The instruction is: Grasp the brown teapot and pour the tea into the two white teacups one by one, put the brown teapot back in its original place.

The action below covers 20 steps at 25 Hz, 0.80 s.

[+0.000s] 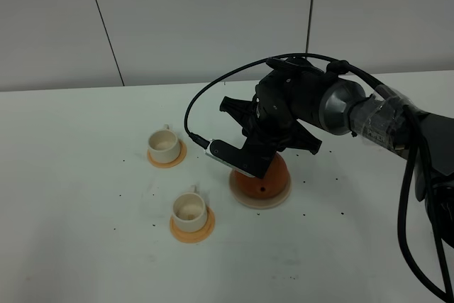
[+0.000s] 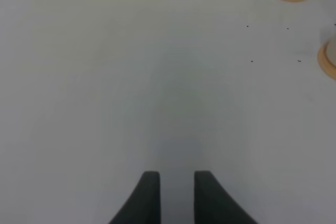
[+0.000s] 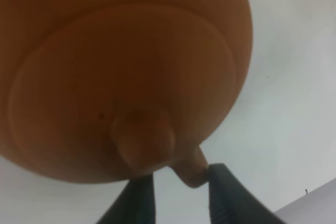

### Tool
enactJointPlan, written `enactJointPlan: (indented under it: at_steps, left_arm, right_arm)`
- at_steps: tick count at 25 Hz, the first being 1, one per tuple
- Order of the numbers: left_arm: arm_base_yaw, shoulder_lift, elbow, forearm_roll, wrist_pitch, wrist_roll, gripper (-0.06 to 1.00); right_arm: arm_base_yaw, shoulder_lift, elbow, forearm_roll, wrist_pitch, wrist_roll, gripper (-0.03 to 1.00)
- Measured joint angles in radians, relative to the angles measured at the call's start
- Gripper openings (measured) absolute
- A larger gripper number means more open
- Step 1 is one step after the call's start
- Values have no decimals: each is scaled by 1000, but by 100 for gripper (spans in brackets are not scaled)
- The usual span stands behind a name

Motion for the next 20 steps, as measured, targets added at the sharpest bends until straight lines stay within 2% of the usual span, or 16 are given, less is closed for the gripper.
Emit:
enactJointPlan:
  at_steps: [20]
  left_arm:
    - [0, 0, 0, 0, 0, 0, 23]
  right_arm:
    - [0, 0, -1, 5, 4, 0, 24]
